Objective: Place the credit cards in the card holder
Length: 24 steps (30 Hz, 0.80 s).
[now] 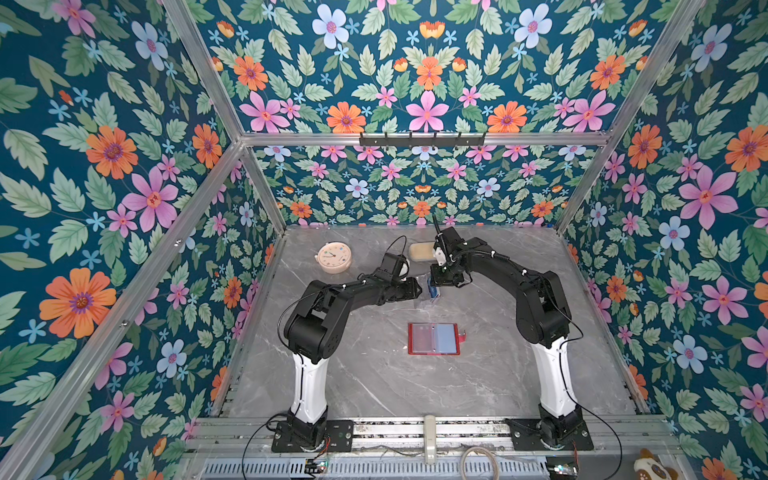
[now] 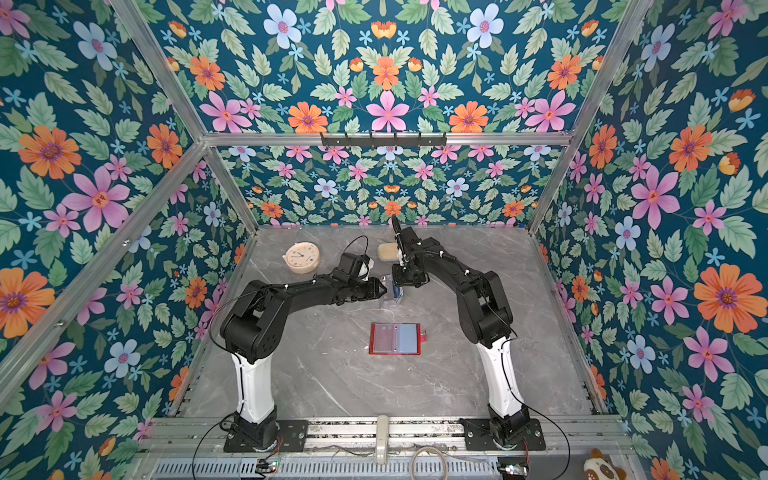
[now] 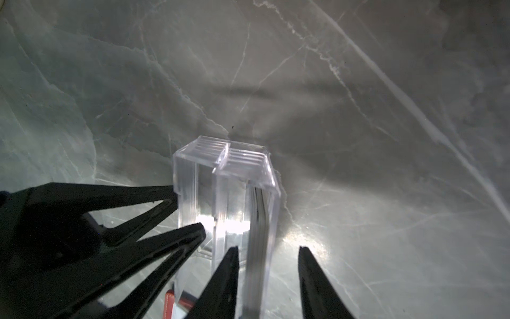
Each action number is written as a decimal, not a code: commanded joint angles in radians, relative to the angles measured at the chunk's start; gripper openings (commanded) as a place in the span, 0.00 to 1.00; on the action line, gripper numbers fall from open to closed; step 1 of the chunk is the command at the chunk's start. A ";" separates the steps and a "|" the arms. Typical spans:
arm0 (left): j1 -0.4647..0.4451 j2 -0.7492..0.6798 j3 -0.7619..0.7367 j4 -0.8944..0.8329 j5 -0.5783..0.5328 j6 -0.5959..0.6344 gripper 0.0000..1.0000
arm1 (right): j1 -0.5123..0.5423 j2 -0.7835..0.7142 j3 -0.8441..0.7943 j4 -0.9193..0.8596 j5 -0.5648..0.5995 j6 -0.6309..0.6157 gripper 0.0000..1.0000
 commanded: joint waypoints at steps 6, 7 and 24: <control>0.003 0.008 -0.008 -0.029 -0.035 -0.023 0.41 | 0.010 0.025 0.038 -0.057 0.021 -0.012 0.38; 0.003 0.008 -0.009 -0.028 -0.035 -0.025 0.41 | 0.013 0.031 0.045 -0.063 0.027 -0.013 0.38; 0.003 -0.006 -0.032 -0.023 -0.038 -0.037 0.41 | 0.033 0.079 0.135 -0.164 0.127 -0.021 0.36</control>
